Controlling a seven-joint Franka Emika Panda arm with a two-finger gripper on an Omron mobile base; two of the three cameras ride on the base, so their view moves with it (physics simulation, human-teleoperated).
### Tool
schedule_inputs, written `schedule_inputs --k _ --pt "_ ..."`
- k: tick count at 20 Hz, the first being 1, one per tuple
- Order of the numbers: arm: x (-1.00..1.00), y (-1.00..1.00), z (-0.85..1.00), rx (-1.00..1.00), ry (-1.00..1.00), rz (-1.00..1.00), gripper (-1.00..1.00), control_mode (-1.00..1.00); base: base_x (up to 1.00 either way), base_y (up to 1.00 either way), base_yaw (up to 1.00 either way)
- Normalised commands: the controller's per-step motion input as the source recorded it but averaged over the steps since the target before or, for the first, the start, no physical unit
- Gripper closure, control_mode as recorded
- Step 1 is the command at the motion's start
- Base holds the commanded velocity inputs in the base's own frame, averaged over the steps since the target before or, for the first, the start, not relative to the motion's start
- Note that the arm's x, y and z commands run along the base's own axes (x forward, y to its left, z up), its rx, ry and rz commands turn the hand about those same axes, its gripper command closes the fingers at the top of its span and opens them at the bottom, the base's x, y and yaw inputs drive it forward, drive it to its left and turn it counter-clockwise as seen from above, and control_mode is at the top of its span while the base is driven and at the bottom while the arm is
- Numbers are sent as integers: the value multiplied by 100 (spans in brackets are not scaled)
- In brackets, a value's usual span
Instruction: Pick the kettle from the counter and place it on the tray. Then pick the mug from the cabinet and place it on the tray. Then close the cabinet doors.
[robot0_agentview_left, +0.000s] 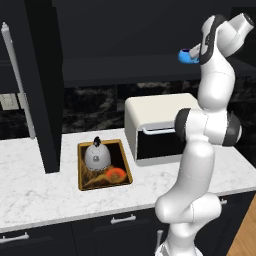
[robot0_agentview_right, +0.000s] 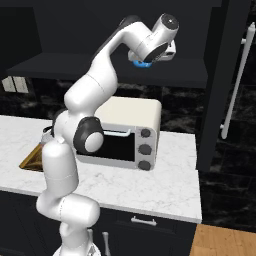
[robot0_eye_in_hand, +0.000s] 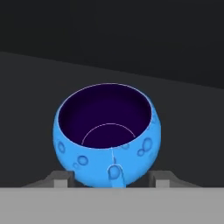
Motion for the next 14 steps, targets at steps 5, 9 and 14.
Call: schedule_inputs --k 5,9,14 --pt "0 0 0 0 -3 3 100 -100 0 0 0" --pt "0 0 0 0 -7 3 100 -100 0 0 0" --pt "2 0 -3 0 -4 3 100 -100 0 0 0"
